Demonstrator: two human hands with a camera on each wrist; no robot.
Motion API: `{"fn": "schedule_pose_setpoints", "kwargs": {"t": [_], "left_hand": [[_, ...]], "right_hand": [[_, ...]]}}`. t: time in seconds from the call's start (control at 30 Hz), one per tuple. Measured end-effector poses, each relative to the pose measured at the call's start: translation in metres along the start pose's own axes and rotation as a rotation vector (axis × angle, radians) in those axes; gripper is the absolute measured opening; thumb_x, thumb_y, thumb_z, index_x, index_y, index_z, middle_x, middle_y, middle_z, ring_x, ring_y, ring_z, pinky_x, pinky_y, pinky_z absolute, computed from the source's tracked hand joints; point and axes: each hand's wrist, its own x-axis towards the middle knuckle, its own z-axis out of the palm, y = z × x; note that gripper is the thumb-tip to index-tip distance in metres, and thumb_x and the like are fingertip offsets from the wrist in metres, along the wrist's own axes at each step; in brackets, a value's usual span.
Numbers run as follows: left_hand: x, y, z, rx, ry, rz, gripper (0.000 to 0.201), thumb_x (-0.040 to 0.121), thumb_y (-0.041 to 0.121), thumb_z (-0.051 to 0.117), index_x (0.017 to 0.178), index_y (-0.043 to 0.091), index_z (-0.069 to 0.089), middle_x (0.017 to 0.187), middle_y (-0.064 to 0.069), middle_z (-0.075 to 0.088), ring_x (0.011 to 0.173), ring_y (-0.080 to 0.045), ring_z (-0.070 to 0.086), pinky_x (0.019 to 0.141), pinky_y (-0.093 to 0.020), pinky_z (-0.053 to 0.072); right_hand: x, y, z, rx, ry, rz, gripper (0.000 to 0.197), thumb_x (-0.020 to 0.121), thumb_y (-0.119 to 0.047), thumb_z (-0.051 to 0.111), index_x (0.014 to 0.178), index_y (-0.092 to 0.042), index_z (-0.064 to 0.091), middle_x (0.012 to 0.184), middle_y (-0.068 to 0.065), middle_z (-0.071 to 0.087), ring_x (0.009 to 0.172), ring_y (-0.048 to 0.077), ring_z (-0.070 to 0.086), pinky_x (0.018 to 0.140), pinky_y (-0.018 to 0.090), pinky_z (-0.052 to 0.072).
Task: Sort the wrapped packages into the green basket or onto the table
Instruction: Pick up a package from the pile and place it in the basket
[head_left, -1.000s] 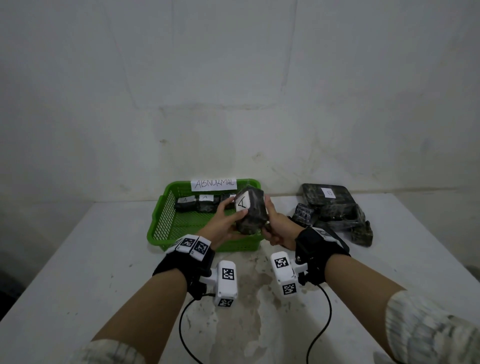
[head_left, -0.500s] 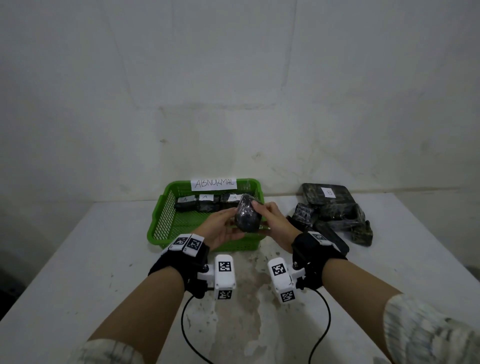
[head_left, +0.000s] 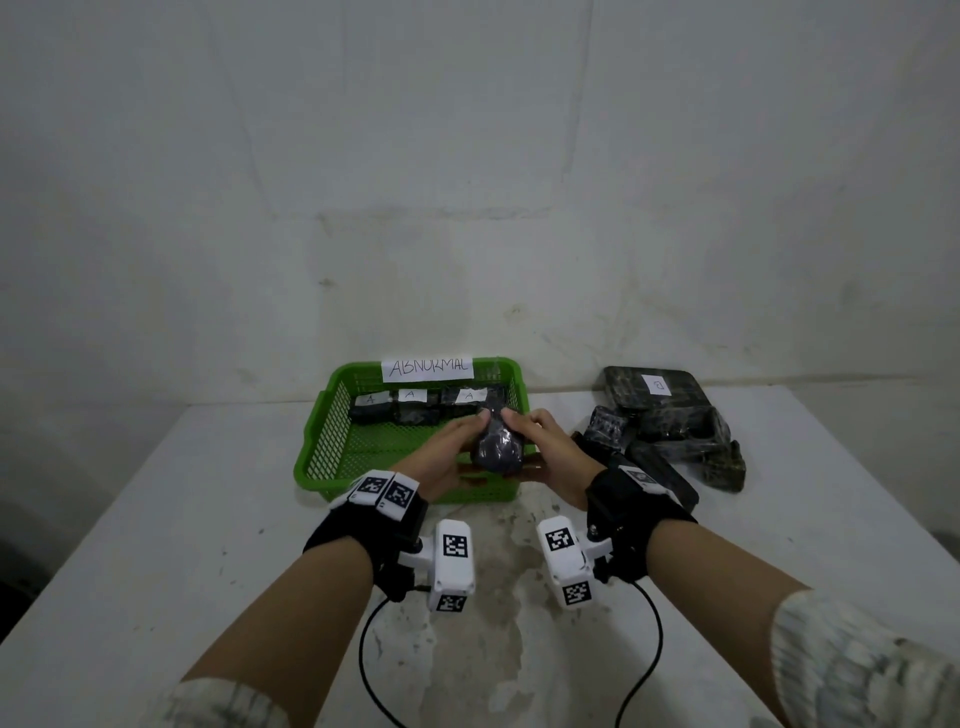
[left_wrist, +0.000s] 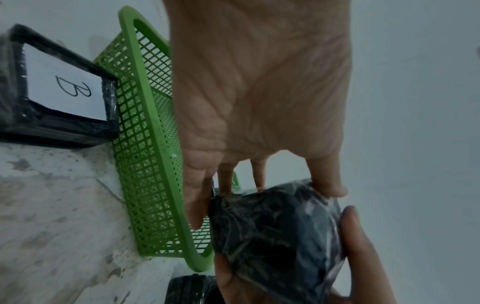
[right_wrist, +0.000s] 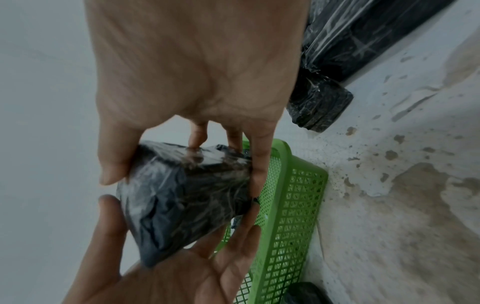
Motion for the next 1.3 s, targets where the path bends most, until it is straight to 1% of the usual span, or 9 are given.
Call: {"fn": "schedule_pose_setpoints", "kwargs": {"t": [0.27,0.43,0.57,0.7,0.77,0.93,1.03,1.17,1.3], "left_hand": [[0.0,-0.003,-0.007,-0.035,-0.005,0.0,0.043,0.092,0.039,0.05,0.126,0.013,0.048,0.127,-0.015,0.052,0.108,-0.031,0.056,0.077,-0.036,0.053],[0.003,-0.007,-0.012,-0.102,0.015,0.051,0.047,0.093,0.032,0.05,0.131,0.005,0.044,0.129,-0.019,0.051,0.099,-0.028,0.059,0.058,-0.028,0.055],[0.005,-0.01,-0.012,-0.097,0.002,0.056,0.045,0.094,0.034,0.048,0.13,0.008,0.047,0.129,-0.018,0.053,0.108,-0.031,0.056,0.076,-0.035,0.055],[0.003,-0.011,-0.012,-0.102,-0.05,0.077,0.037,0.095,0.022,0.048,0.13,0.011,0.048,0.129,-0.016,0.052,0.106,-0.025,0.056,0.072,-0.031,0.056],[0.003,-0.01,-0.012,-0.069,-0.043,0.093,0.039,0.095,0.019,0.048,0.132,0.01,0.046,0.127,-0.015,0.052,0.101,-0.023,0.057,0.069,-0.028,0.056],[0.004,-0.01,-0.009,0.028,-0.027,0.065,0.047,0.095,0.037,0.044,0.135,0.014,0.043,0.131,-0.014,0.052,0.118,-0.031,0.05,0.093,-0.038,0.046],[0.003,-0.007,-0.006,0.074,-0.008,0.042,0.052,0.095,0.049,0.035,0.134,0.015,0.042,0.129,-0.011,0.051,0.119,-0.029,0.048,0.086,-0.034,0.047],[0.006,-0.005,-0.009,-0.034,0.094,0.041,0.048,0.091,0.033,0.054,0.133,0.02,0.033,0.131,-0.016,0.043,0.101,-0.03,0.054,0.069,-0.037,0.053],[0.007,-0.005,-0.011,-0.059,0.08,0.022,0.034,0.092,0.026,0.054,0.121,0.016,0.04,0.123,-0.018,0.046,0.095,-0.03,0.056,0.076,-0.041,0.055]], "right_hand": [[0.003,-0.003,-0.001,-0.009,-0.013,-0.024,0.026,0.092,-0.026,0.061,0.101,-0.012,0.041,0.107,0.008,0.053,0.09,0.021,0.061,0.063,0.031,0.054],[0.009,0.007,-0.004,0.058,-0.116,0.008,0.034,0.087,-0.011,0.066,0.108,-0.018,0.041,0.131,0.022,0.05,0.105,0.033,0.058,0.091,0.046,0.048],[0.011,0.009,-0.003,0.026,-0.081,-0.011,0.039,0.085,-0.003,0.066,0.109,-0.018,0.039,0.134,0.027,0.049,0.107,0.035,0.057,0.095,0.049,0.047],[0.009,0.004,-0.007,0.098,-0.087,-0.001,0.036,0.089,-0.006,0.063,0.114,-0.016,0.039,0.131,0.022,0.049,0.104,0.031,0.057,0.075,0.035,0.056],[0.008,0.005,-0.01,0.136,-0.108,0.02,0.045,0.087,-0.009,0.067,0.12,-0.016,0.038,0.133,0.021,0.049,0.105,0.031,0.058,0.082,0.038,0.054],[0.011,0.007,-0.01,0.026,-0.074,0.019,0.05,0.086,-0.008,0.066,0.123,-0.017,0.035,0.124,0.019,0.056,0.109,0.033,0.058,0.098,0.045,0.044],[0.011,0.006,-0.012,0.017,-0.06,0.027,0.047,0.082,-0.014,0.069,0.12,-0.018,0.041,0.117,0.012,0.056,0.104,0.026,0.058,0.098,0.046,0.044],[0.008,0.003,-0.009,0.01,-0.102,0.085,0.047,0.064,-0.02,0.065,0.107,-0.023,0.049,0.111,0.007,0.057,0.097,0.023,0.057,0.08,0.037,0.049],[0.008,0.005,-0.011,-0.028,-0.109,0.12,0.033,0.081,-0.023,0.067,0.11,-0.024,0.051,0.114,0.005,0.057,0.103,0.023,0.055,0.081,0.035,0.046]]}}
